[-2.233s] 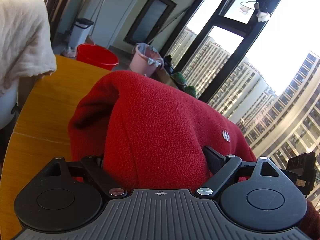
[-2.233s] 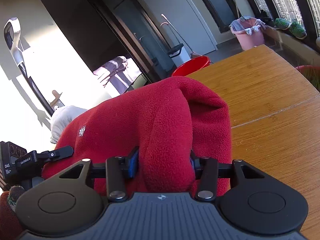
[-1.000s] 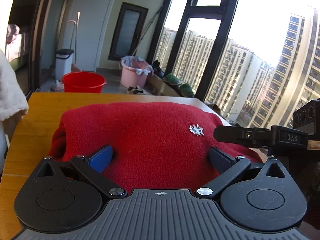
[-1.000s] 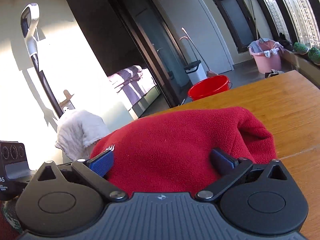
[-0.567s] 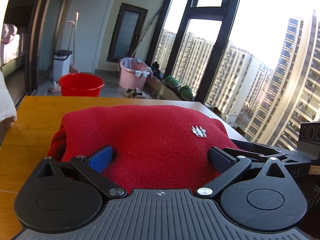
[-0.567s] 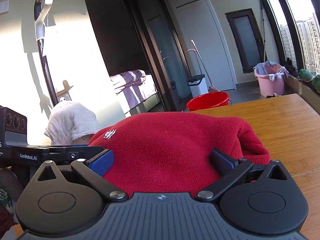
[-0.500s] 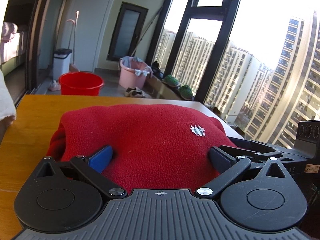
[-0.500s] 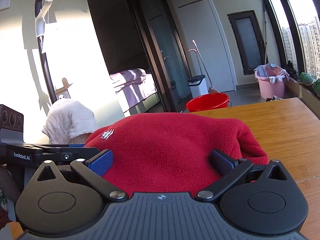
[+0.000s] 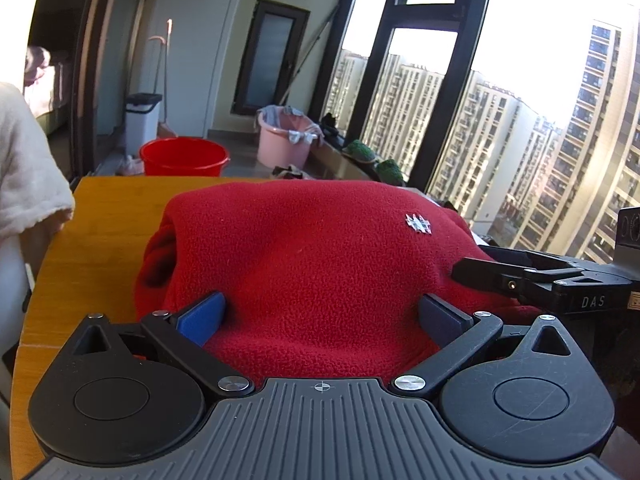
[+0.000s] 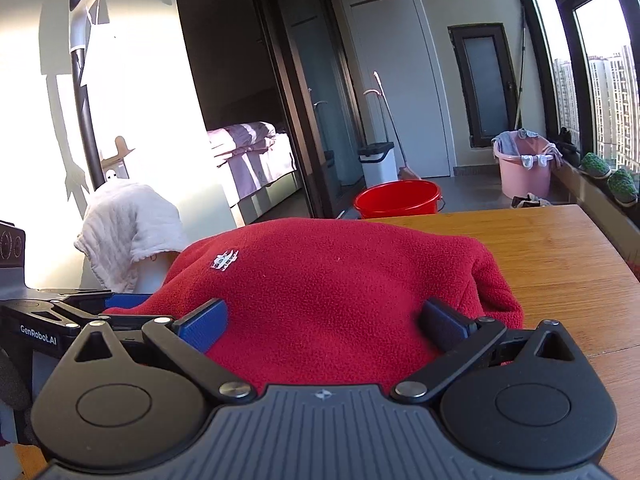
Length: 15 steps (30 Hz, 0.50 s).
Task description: Fold clothes
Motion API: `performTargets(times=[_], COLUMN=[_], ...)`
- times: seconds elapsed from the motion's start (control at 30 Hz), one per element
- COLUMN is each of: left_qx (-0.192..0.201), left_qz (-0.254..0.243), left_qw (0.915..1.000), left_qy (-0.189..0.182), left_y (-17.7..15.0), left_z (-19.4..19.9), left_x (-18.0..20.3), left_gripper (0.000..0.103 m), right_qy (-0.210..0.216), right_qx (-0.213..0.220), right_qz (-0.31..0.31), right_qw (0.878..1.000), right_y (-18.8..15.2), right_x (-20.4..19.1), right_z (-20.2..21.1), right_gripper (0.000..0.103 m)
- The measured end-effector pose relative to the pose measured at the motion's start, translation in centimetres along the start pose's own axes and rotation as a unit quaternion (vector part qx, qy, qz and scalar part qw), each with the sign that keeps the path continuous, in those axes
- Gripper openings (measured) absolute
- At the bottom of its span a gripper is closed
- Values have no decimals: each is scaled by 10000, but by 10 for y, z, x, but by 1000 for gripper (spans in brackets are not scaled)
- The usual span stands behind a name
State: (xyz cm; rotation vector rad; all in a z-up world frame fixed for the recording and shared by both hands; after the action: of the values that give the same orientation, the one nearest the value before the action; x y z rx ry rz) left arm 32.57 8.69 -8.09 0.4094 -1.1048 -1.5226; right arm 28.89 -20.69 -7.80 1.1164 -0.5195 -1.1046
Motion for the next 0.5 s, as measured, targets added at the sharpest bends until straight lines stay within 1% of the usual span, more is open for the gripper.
performTargets(times=[0.13, 0.17, 0.2, 0.27, 0.3, 0.33, 0.37, 0.43, 0.5], left_qx=[28, 46, 67, 91, 80, 91, 113, 116, 288], left_qz=[34, 72, 103, 124, 78, 3, -50, 21, 123], left_qw=[10000, 9999, 9999, 9998, 9998, 9997, 9995, 9994, 9993], left_qy=[46, 57, 74, 116, 145, 212, 284, 333, 190], left_y=[-1, -1, -2, -3, -4, -6, -7, -1, 8], left_z=[2, 3, 3, 2, 1, 0, 2, 9, 24], left_x=[0, 0, 1, 4, 7, 11, 14, 16, 19], left_gripper=[103, 103, 103, 103, 103, 103, 103, 103, 103], right_qy=[-197, -338, -438, -679, -715, -677, -650, -656, -596], right_qx=[444, 345, 102, -542, -596, -460, -470, -542, -554], right_qz=[-187, -66, 14, 95, 106, 107, 97, 178, 260], right_qw=[9986, 9988, 9990, 9962, 9956, 9966, 9967, 9962, 9963], right_y=[17, 16, 12, -8, -18, -24, -23, -18, -19], right_x=[-1, -2, -2, 3, 6, 8, 10, 9, 11], right_z=[35, 35, 29, 7, -1, -2, -4, -6, -6], right_gripper=[103, 103, 103, 103, 103, 103, 103, 103, 103])
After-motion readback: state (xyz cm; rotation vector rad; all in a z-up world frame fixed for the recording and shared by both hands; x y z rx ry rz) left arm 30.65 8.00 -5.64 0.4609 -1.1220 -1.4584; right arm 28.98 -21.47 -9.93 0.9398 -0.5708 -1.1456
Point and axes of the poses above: each gripper's, at about its wrist camera, not at the fingertips, and z roughly against the way its jaws point, x to its right, y to its top, the point moved 1 cm from there along -z, roughly the way its jaws point, and after that the axes turned 5 degrees about z, right-handed, at the moved point
